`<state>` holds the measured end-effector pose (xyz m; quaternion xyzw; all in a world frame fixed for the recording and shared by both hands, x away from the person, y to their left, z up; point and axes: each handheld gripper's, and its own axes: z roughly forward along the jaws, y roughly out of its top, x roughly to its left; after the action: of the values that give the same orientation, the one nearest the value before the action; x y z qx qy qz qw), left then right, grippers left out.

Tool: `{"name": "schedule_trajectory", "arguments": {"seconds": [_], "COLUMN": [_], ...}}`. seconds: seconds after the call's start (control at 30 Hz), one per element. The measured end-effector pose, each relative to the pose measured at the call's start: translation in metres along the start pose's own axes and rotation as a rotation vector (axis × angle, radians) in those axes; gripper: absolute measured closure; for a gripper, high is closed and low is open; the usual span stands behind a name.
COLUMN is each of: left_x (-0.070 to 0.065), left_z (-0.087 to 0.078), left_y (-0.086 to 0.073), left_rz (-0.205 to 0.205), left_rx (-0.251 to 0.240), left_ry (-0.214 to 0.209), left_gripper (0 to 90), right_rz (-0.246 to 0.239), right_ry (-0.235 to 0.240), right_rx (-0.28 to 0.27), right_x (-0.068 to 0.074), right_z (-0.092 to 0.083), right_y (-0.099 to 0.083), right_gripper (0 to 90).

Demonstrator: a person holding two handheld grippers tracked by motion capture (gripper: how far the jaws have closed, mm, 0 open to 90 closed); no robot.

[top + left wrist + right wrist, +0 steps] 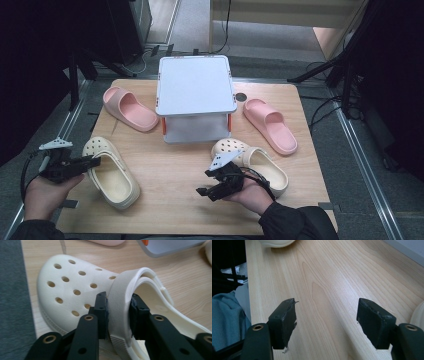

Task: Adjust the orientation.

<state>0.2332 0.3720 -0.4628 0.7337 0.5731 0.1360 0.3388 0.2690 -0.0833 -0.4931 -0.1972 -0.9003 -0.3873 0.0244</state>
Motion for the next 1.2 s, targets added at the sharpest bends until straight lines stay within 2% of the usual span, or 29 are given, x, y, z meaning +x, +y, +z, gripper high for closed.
{"name": "schedule_trajectory", "arguments": {"seconds": [0.07,0.23,0.3,0.33,0.43,0.47,0.57,0.67,0.7,0.77,0.93,1.07,1.1,1.2], "left_x": [-0.002,0.004,0.005,0.005,0.002,-0.001,-0.007,-0.015,-0.022,-0.026,-0.045,-0.059,-0.066,-0.073], "left_z": [-0.004,-0.017,-0.022,-0.022,-0.023,-0.023,-0.022,-0.018,-0.015,-0.013,0.0,0.009,0.013,0.018], "left_y": [0.002,0.003,0.005,0.005,0.008,0.011,0.014,0.02,0.024,0.026,0.037,0.045,0.049,0.052], "left_rz": [0.012,-0.046,-0.078,-0.078,-0.087,-0.08,-0.07,-0.044,-0.025,-0.017,0.039,0.074,0.095,0.109], "left_rx": [0.001,-0.04,-0.066,-0.066,-0.083,-0.087,-0.087,-0.079,-0.072,-0.069,-0.039,-0.02,-0.01,-0.008], "left_ry": [0.022,0.016,-0.035,-0.035,-0.1,-0.13,-0.154,-0.191,-0.207,-0.213,-0.233,-0.262,-0.28,-0.296], "left_gripper": [74.9,76.6,77.3,77.3,77.4,77.4,77.3,77.2,77.2,77.2,77.0,76.9,76.8,76.8], "right_rz": [0.004,0.009,0.009,0.009,0.003,0.006,0.006,0.025,0.03,0.036,0.046,0.062,0.064,0.071], "right_ry": [0.0,0.009,0.015,0.015,0.015,0.013,0.01,0.0,-0.002,-0.008,-0.017,-0.026,-0.035,-0.043], "right_rx": [-0.003,-0.022,-0.034,-0.034,-0.034,-0.034,-0.042,-0.056,-0.059,-0.064,-0.065,-0.075,-0.079,-0.081], "right_x": [0.0,-0.001,0.001,0.001,0.001,0.001,0.0,-0.002,-0.002,-0.003,-0.004,-0.004,-0.004,-0.004], "right_z": [0.0,-0.003,-0.004,-0.004,-0.004,-0.005,-0.006,-0.009,-0.01,-0.011,-0.014,-0.016,-0.018,-0.02], "right_y": [0.0,0.001,0.002,0.002,0.002,0.001,0.001,0.0,0.0,-0.001,-0.004,-0.006,-0.007,-0.009], "right_gripper": [32.3,32.6,32.9,32.9,33.0,33.1,33.2,33.3,33.3,33.4,33.5,33.5,33.5,33.5]}}
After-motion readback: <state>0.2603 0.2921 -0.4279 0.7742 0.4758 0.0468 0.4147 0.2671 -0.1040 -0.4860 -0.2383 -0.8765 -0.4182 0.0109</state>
